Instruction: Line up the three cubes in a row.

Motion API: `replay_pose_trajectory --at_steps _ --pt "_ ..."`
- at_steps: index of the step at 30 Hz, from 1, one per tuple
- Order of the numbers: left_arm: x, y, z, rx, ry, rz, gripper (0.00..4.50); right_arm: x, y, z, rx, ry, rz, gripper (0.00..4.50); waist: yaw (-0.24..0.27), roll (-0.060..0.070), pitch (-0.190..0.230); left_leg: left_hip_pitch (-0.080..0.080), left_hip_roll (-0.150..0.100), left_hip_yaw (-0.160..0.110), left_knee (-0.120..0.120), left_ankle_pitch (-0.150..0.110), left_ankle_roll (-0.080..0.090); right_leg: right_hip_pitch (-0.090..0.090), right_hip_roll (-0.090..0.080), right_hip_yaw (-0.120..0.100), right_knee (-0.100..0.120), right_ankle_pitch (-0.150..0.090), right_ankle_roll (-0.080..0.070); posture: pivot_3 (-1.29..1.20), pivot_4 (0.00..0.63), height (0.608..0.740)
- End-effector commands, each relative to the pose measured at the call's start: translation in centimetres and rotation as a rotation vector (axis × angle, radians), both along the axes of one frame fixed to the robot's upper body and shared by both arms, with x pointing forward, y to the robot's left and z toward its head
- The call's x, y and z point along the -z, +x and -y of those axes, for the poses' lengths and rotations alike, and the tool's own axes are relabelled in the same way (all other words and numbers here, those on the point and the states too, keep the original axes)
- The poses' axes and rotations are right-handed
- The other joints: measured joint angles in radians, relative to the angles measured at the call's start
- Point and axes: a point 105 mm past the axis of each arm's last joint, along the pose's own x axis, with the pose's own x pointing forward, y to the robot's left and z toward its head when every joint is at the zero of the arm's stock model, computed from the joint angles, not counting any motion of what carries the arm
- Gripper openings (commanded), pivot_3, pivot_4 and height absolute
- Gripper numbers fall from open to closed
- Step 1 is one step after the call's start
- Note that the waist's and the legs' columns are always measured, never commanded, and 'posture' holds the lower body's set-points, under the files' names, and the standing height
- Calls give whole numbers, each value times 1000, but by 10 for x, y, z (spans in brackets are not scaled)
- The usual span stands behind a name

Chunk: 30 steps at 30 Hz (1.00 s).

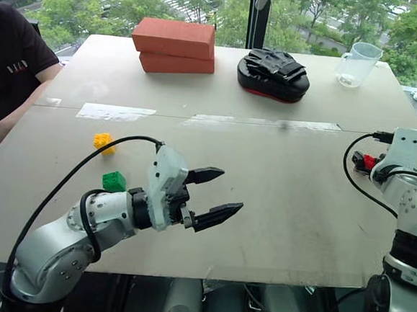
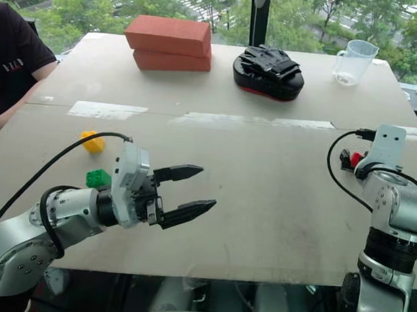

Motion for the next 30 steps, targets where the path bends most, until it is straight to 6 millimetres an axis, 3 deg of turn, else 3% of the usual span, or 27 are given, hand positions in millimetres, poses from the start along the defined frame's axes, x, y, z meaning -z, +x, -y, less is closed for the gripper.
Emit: replay_pose_trajectory --at_steps 1,4,8,9,13,15,16,18,21,25,30 --pt "-8 -6 2 28 5 60 4413 -7 8 3 0 -2 2 4487 0 0 0 0 0 0 0 0 0 0 1 2 0 0 -1 0 150 740" --pt "-8 -6 2 29 5 62 4500 -1 12 5 -7 -7 -22 3588 2 0 0 0 0 -1 0 0 0 0 3 5 1 -1 -1 0 150 740" --pt "-8 -5 2 17 -6 64 4500 4 15 9 -10 -11 -51 1563 -1 0 0 0 0 -1 0 0 0 0 3 9 1 0 0 0 150 740" --pt "-9 -4 2 14 -8 66 4500 4 15 10 -11 -14 -54 1291 -2 0 0 0 0 0 0 0 0 0 3 9 0 0 0 0 150 740" --pt "-9 -5 2 10 -12 67 4500 4 16 11 -38 -30 -66 1302 -2 0 0 0 0 0 0 0 0 0 3 9 0 0 0 0 150 740" --pt "-9 -7 2 11 -14 65 4500 0 17 1 -156 -88 -73 1302 -4 0 0 0 1 0 0 0 0 0 3 9 1 0 0 0 150 740" --pt "-8 -8 1 14 -10 62 4500 -5 18 -16 -305 -110 -46 1302 -6 1 0 0 1 0 0 0 0 0 3 9 0 0 0 0 150 740" --pt "-5 -11 -2 15 -2 57 4500 -27 15 -69 -660 11 133 1302 -9 0 0 0 1 0 0 0 0 -1 3 9 0 0 0 0 150 740" --pt "-2 -17 -12 0 -4 23 4500 -41 -4 -130 -1191 -85 134 1302 -29 2 1 0 2 0 -2 0 0 -1 5 11 -1 0 0 0 150 740" --pt "1 -30 -22 -8 10 -34 4500 -32 -7 -172 -1527 -185 62 1302 -40 1 2 2 3 -1 -2 0 0 -1 5 10 0 -2 -3 0 150 740" --pt "-2 -35 -27 -28 27 -37 4500 -15 2 -190 -1684 -309 -39 1302 -19 0 2 0 2 -2 -1 0 0 -1 3 9 0 -2 -4 0 150 740"
